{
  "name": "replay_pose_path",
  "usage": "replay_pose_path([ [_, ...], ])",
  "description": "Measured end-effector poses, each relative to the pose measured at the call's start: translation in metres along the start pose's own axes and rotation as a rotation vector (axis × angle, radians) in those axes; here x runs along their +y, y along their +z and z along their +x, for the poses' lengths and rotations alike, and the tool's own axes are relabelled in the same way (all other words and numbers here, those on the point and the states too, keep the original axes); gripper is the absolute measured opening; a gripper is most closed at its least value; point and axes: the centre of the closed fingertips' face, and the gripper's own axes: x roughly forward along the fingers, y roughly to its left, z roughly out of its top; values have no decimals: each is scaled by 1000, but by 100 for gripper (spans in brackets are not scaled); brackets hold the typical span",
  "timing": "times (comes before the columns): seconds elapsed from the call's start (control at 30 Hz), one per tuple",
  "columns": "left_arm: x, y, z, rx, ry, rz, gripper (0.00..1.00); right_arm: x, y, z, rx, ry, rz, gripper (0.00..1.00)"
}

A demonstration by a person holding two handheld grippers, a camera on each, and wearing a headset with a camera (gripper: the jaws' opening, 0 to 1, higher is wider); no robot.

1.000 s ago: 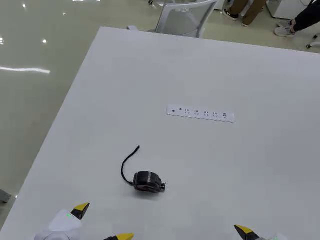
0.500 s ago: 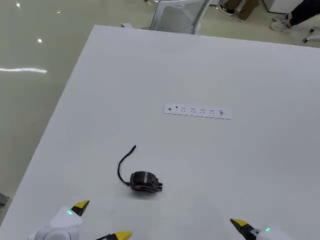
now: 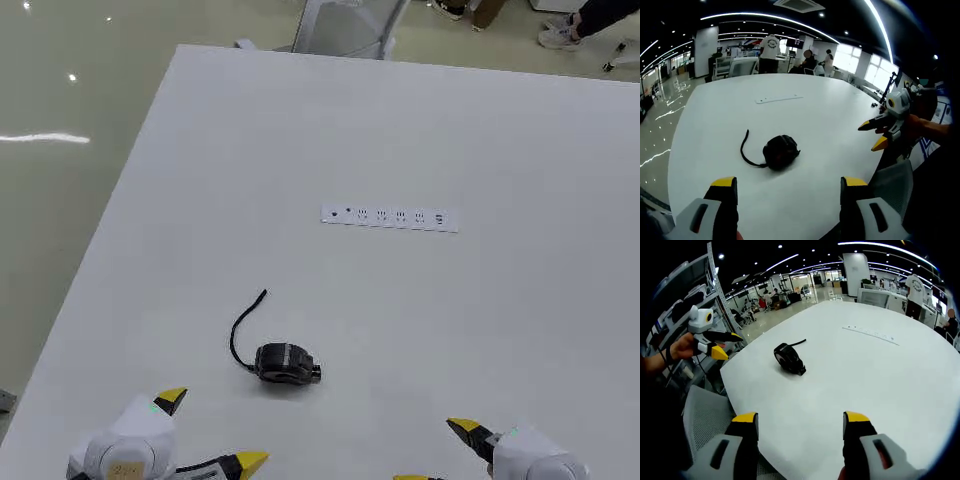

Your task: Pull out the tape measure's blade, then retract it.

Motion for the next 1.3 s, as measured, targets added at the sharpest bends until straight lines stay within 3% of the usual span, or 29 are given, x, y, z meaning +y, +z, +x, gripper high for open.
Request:
replay_pose_path([
  [0.43,8,4,19,64,-31,122,79,-14,2,19,45,24,-43,67],
  [1.0,9,23,56,126,-97,270,78,-32,19,50,65,67,-73,62],
  [1.3,14,20,74,169,-116,316,77,-46,30,68,59,79,-72,61],
])
